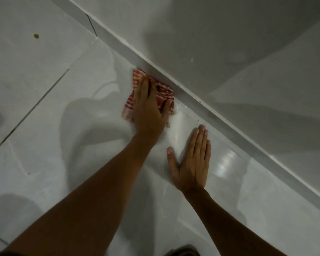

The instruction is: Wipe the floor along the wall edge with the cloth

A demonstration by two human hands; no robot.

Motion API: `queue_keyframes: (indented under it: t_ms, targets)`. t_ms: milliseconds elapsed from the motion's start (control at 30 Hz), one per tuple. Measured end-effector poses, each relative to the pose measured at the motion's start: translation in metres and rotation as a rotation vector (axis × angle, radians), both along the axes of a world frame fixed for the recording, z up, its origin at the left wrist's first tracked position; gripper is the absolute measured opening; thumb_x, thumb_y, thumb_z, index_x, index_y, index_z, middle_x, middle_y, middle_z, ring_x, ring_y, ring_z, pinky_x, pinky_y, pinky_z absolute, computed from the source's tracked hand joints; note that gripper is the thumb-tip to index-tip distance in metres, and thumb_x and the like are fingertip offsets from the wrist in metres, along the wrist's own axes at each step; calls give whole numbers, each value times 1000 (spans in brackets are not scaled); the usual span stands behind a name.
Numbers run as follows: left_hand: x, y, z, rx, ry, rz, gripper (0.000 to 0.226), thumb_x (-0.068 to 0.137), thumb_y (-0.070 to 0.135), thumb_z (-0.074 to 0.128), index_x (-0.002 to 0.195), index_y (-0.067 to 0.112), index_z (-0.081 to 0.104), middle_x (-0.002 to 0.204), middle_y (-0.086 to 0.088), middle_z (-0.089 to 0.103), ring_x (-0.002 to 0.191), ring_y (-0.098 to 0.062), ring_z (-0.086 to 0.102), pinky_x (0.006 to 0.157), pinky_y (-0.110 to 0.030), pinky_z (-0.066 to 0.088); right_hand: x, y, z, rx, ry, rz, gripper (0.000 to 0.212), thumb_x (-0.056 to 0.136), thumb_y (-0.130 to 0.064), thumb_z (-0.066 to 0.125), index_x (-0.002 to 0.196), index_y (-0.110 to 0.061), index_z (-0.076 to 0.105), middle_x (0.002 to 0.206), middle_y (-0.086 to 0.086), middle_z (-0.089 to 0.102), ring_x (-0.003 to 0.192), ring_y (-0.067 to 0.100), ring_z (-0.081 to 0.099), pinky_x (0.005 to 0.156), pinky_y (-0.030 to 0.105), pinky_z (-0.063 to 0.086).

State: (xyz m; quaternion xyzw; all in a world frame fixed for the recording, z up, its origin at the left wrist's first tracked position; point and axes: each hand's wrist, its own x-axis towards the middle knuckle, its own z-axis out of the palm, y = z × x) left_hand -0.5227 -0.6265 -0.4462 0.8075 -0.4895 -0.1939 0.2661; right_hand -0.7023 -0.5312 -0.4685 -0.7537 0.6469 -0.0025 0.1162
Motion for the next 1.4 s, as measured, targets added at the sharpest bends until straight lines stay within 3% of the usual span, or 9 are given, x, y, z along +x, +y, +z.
queue_keyframes:
  t_ms: [233,400,533,733,900,1033,1233,1300,1400]
  targets:
    - [-32,35,-7,-138,-65,-300,53,107,28,59,153,1,57,162,-22,53,155,-43,45,128,-59,38,-11,15,2,33,-42,-43,100,108,-68,36,176,-3,1,187,14,-7,175,27,-6,143,45,5]
    - [-27,42,-6,-264,-320,-870,57,100,29,47,151,6,60,159,-16,59,153,-35,51,135,-49,26,-13,21,5,55,-42,-97,111,105,-79,32,175,-3,-7,187,15,-11,175,27,-10,143,46,3]
    - [-16,44,-6,-217,-241,-782,51,105,27,57,152,8,59,163,-13,56,157,-32,45,132,-51,33,-18,25,14,154,-59,-165,127,94,-93,31,174,-8,-20,184,8,-27,173,24,-22,142,47,-1]
    - [16,39,-7,11,-367,-241,63,109,43,51,160,7,46,167,-21,47,157,-43,40,131,-56,28,-31,26,16,168,-52,-110,130,92,-95,32,174,-9,-18,185,8,-25,173,25,-21,141,44,-4]
    - [-18,34,-4,-60,-381,-480,59,109,39,46,156,5,52,162,-23,52,153,-47,45,128,-62,32,-30,26,17,173,-66,-115,132,90,-98,31,175,-8,-17,185,9,-24,173,25,-20,142,45,-1]
    - [-43,36,-5,-71,-318,-459,54,111,36,47,156,6,53,163,-21,53,154,-43,45,129,-60,33,-30,26,19,154,-63,-110,140,87,-98,45,175,-6,-13,186,10,-20,174,26,-18,142,43,-2]
    - [-17,40,-8,-149,-414,-896,56,113,42,38,161,16,49,170,-10,47,161,-35,37,134,-57,21,-26,26,25,183,-51,-130,147,82,-102,48,175,-9,-17,185,8,-24,173,24,-21,142,44,-4]
    - [-4,37,-4,-130,-369,-829,57,109,44,45,158,17,53,168,-10,49,160,-34,38,134,-56,22,-25,24,27,211,-46,-140,147,81,-104,45,174,-12,-21,184,5,-29,172,24,-24,141,44,-6]
    - [26,26,-7,-71,-380,-502,60,103,42,52,155,12,55,164,-15,53,156,-39,43,130,-56,30,-21,21,30,210,-33,-139,145,81,-106,39,174,-12,-21,183,5,-31,171,24,-26,140,44,-9]
